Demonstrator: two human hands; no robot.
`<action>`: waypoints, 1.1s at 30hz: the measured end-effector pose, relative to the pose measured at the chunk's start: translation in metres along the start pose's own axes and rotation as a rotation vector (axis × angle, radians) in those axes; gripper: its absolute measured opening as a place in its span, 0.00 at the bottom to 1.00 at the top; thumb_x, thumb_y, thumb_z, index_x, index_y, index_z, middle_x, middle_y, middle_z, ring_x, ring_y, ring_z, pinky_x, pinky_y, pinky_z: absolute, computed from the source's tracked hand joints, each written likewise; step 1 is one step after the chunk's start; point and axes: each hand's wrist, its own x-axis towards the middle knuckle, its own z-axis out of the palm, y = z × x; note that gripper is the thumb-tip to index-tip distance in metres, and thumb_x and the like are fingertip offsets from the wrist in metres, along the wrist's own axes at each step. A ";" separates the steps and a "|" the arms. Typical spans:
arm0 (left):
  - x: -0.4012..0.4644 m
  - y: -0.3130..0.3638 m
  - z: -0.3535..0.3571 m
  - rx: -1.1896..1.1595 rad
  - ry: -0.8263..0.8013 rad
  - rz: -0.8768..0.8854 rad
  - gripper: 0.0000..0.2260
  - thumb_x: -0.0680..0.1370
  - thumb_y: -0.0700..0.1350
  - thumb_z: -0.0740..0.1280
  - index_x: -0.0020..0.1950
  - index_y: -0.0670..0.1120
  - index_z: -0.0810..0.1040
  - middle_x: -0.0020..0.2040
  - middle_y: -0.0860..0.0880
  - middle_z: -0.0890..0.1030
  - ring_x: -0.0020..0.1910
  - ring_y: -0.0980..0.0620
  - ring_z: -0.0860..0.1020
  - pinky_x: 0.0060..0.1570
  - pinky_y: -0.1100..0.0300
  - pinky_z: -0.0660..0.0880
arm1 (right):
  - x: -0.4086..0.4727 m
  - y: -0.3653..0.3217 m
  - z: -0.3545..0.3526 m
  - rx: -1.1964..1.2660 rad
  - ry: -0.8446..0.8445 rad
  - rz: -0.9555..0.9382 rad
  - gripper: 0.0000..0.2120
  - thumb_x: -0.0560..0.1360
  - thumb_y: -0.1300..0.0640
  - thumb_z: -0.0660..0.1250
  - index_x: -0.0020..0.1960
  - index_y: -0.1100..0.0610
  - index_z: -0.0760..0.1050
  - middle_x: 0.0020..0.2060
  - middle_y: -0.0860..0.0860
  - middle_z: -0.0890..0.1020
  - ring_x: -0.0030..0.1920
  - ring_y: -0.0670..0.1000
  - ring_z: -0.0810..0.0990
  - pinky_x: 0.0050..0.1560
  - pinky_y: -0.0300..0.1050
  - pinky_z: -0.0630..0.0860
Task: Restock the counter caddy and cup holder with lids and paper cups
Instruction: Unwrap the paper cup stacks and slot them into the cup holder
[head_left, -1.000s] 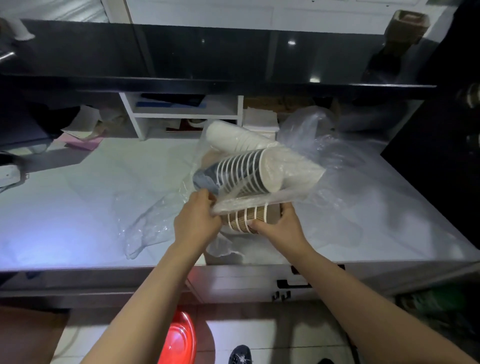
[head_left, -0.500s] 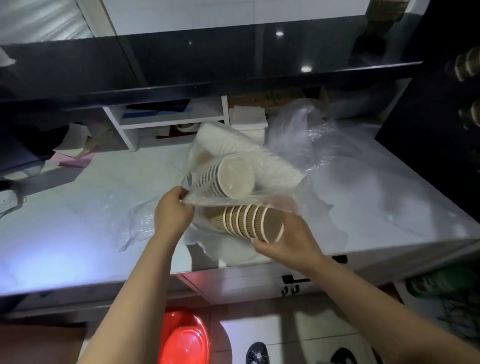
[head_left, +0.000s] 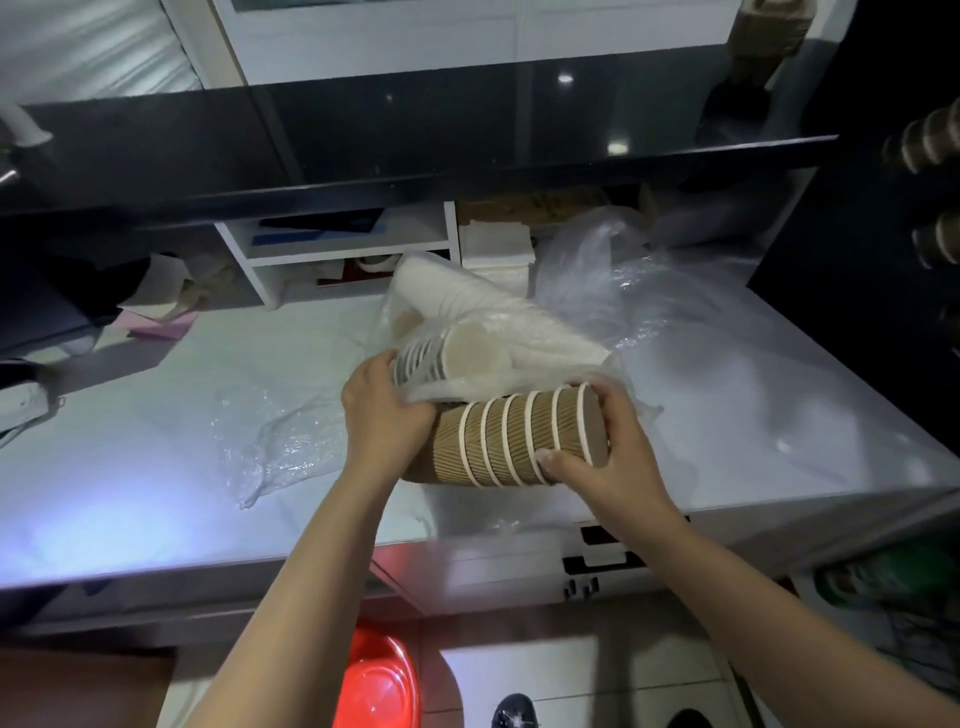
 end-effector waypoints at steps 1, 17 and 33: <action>-0.002 0.010 -0.004 -0.067 -0.035 0.017 0.18 0.72 0.46 0.68 0.61 0.47 0.76 0.51 0.53 0.77 0.56 0.48 0.76 0.55 0.56 0.68 | -0.001 -0.006 -0.003 0.031 -0.004 -0.019 0.31 0.58 0.44 0.71 0.58 0.37 0.66 0.54 0.38 0.75 0.57 0.46 0.76 0.56 0.56 0.77; 0.007 0.140 0.013 -0.806 -0.220 -0.100 0.29 0.72 0.61 0.69 0.70 0.53 0.69 0.63 0.47 0.76 0.59 0.47 0.77 0.60 0.50 0.76 | 0.034 -0.057 -0.086 0.595 0.359 0.046 0.22 0.73 0.56 0.70 0.66 0.52 0.68 0.58 0.51 0.78 0.56 0.50 0.80 0.52 0.44 0.80; -0.076 0.298 0.215 -1.101 -0.677 -0.225 0.27 0.68 0.57 0.70 0.66 0.50 0.72 0.57 0.44 0.82 0.52 0.46 0.83 0.48 0.48 0.81 | 0.028 0.009 -0.272 0.456 0.572 0.058 0.20 0.72 0.41 0.68 0.58 0.50 0.72 0.53 0.48 0.81 0.52 0.45 0.82 0.48 0.40 0.78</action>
